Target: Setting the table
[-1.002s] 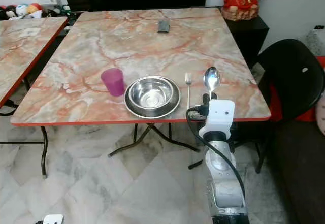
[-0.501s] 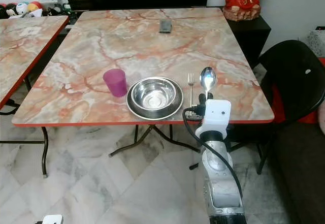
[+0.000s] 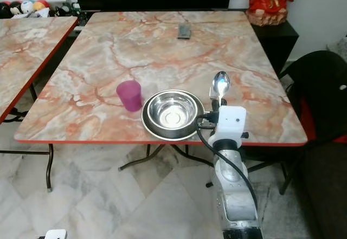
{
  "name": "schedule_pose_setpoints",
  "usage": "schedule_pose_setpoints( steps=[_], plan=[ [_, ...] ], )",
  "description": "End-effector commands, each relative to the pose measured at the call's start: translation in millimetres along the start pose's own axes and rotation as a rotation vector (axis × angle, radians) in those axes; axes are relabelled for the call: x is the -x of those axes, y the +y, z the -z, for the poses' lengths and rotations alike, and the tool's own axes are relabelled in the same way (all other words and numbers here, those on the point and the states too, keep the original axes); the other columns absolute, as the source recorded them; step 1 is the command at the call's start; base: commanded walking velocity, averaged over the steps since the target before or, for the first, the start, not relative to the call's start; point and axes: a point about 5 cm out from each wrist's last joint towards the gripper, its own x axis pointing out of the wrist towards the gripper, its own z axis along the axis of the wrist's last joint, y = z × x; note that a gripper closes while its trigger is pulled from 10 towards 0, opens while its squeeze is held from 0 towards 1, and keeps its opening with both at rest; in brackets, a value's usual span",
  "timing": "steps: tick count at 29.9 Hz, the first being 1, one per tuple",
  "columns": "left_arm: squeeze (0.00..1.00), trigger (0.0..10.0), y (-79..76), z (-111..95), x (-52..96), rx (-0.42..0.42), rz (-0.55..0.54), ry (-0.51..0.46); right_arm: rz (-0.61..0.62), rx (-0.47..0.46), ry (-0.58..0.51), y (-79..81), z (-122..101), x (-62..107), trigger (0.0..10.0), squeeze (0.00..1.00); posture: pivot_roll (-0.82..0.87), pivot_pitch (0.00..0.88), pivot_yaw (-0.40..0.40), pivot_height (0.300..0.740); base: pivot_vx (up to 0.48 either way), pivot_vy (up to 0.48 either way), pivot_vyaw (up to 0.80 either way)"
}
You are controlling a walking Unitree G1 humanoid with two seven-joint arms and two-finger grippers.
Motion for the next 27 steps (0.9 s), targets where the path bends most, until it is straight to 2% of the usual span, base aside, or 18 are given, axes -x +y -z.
schedule_pose_setpoints(
  steps=[1,15,22,27],
  plan=[
    [0.00,10.0,-1.8,5,0.7,0.007,0.002,0.020,0.019,0.008,0.000,-6.6,0,0.3,10.0,0.00,-0.02,0.173,0.042,0.740,0.330,0.000,0.00],
    [0.00,10.0,-2.0,5,0.6,0.009,0.004,0.018,0.039,0.014,0.006,-8.7,0,-2.8,10.0,0.00,-0.02,0.175,0.043,0.740,0.335,0.000,0.00],
    [0.00,10.0,-2.0,4,0.6,0.017,0.006,0.010,0.083,0.039,0.016,-18.3,0,-5.5,10.0,0.00,-0.02,0.182,0.048,0.740,0.035,0.000,0.00],
    [0.00,10.0,-1.7,4,0.6,0.017,0.013,0.011,0.177,0.079,0.096,-38.0,8,-8.0,10.0,0.00,-0.02,0.184,0.056,0.740,0.000,0.000,0.00]
  ],
)
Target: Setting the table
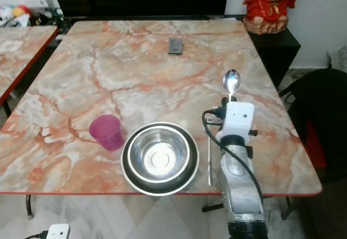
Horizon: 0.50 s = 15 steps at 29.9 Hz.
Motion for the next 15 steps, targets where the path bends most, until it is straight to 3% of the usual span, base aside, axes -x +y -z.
schedule_pose_setpoints(
  steps=[1,10,15],
  plan=[
    [0.00,10.0,2.7,16,4.2,0.010,-0.004,0.048,0.066,0.008,0.070,-15.0,10,-1.8,10.0,0.00,-0.02,0.184,0.059,0.740,0.000,0.000,0.00],
    [0.00,10.0,4.2,15,4.1,0.000,-0.001,0.051,0.100,0.036,0.178,-34.0,20,-8.0,10.0,0.00,-0.02,0.189,0.069,0.740,0.000,0.000,0.00],
    [0.00,10.0,4.8,15,4.2,-0.010,0.008,0.057,0.034,0.049,0.251,-25.3,32,-5.0,10.0,0.00,-0.03,0.187,0.073,0.740,0.000,0.000,0.00]
  ],
)
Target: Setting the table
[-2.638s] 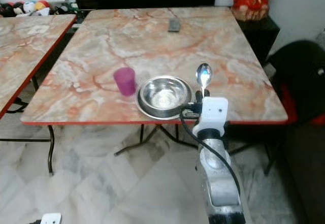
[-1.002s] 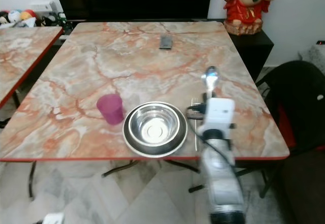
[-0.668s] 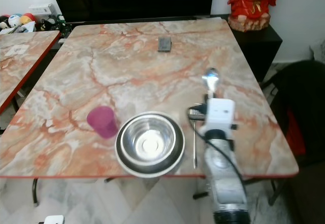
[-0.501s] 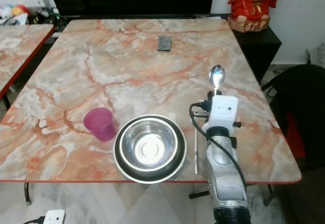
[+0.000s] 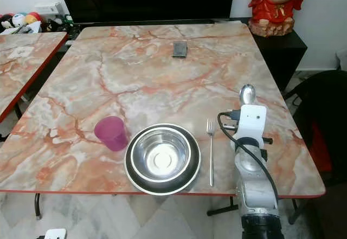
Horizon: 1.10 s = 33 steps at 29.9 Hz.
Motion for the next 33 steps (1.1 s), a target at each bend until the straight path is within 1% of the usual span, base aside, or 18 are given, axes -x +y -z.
schedule_pose_setpoints(
  steps=[1,4,5,6,9,16,24,31,33],
  plan=[
    [0.00,10.0,4.8,8,2.2,-0.006,-0.005,0.035,-0.032,0.004,0.048,6.9,9,1.6,10.0,0.00,-0.03,0.187,0.073,0.740,0.000,0.000,0.00],
    [0.00,10.0,4.8,8,2.3,-0.006,-0.006,0.033,-0.055,0.012,0.092,13.3,18,2.5,10.0,0.00,-0.02,0.184,0.073,0.740,0.000,0.000,0.00],
    [0.00,10.0,4.8,8,2.3,-0.006,-0.006,0.033,-0.055,0.012,0.092,13.3,18,2.5,10.0,0.00,-0.02,0.184,0.073,0.740,0.000,0.000,0.00],
    [0.00,10.0,4.8,8,2.3,-0.006,-0.005,0.034,-0.060,0.008,0.119,15.2,21,2.4,10.0,0.00,-0.02,0.181,0.074,0.740,0.000,0.000,0.00],
    [0.00,10.0,4.8,9,2.4,-0.007,-0.005,0.035,-0.053,0.011,0.135,15.7,24,2.9,10.0,0.00,-0.02,0.181,0.074,0.740,0.000,0.000,0.00],
    [0.00,10.0,6.2,9,2.8,-0.014,-0.005,0.039,-0.046,0.012,0.173,15.7,32,11.1,10.0,0.00,-0.02,0.176,0.079,0.740,0.000,0.000,0.00],
    [0.00,10.0,6.5,10,3.0,-0.019,0.000,0.038,-0.046,0.017,0.199,17.6,34,17.2,10.0,0.00,-0.03,0.175,0.081,0.740,0.000,0.000,0.00],
    [0.00,10.0,6.1,10,3.0,-0.021,0.005,0.037,-0.042,0.021,0.220,16.4,32,27.6,10.0,0.00,-0.03,0.178,0.080,0.740,0.000,0.000,0.00],
    [0.00,10.0,5.8,10,2.9,-0.021,0.006,0.037,-0.043,0.036,0.232,16.0,32,30.3,10.0,0.00,-0.03,0.180,0.079,0.740,0.000,0.000,0.00]
  ],
)
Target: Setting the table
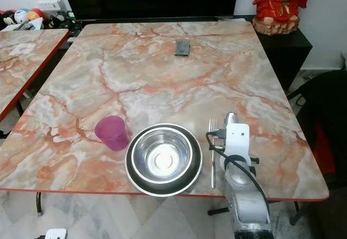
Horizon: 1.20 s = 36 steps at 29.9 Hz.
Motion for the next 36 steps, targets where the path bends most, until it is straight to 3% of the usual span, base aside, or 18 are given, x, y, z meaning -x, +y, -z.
schedule_pose_setpoints(
  steps=[1,27,28,29,31,36],
  plan=[
    [0.00,10.0,5.2,10,2.8,-0.012,-0.005,0.037,0.002,0.024,0.016,0.9,3,4.6,10.0,0.00,-0.04,0.181,0.077,0.740,0.000,0.000,0.00],
    [0.00,10.0,4.9,9,2.5,-0.002,-0.011,0.036,-0.047,0.010,0.115,10.0,17,8.2,10.0,0.00,-0.03,0.187,0.072,0.740,0.000,0.000,0.00],
    [0.00,10.0,4.8,9,2.5,-0.002,-0.011,0.036,-0.048,0.009,0.117,10.3,17,8.2,10.0,0.23,-0.03,0.187,0.072,0.740,0.000,0.000,0.00],
    [0.00,10.0,4.8,9,2.4,-0.001,-0.012,0.036,-0.049,0.009,0.118,10.4,17,8.2,10.0,0.67,-0.03,0.187,0.072,0.740,0.000,0.000,0.00],
    [0.00,10.0,4.7,9,2.4,0.000,-0.012,0.036,-0.051,0.010,0.120,10.6,17,8.2,10.0,0.70,-0.03,0.188,0.072,0.740,0.000,0.000,0.00],
    [0.00,10.0,4.6,9,2.4,0.001,-0.013,0.035,-0.052,0.012,0.123,10.7,17,8.1,10.0,0.64,-0.03,0.188,0.070,0.740,0.000,0.000,0.00]
  ],
)
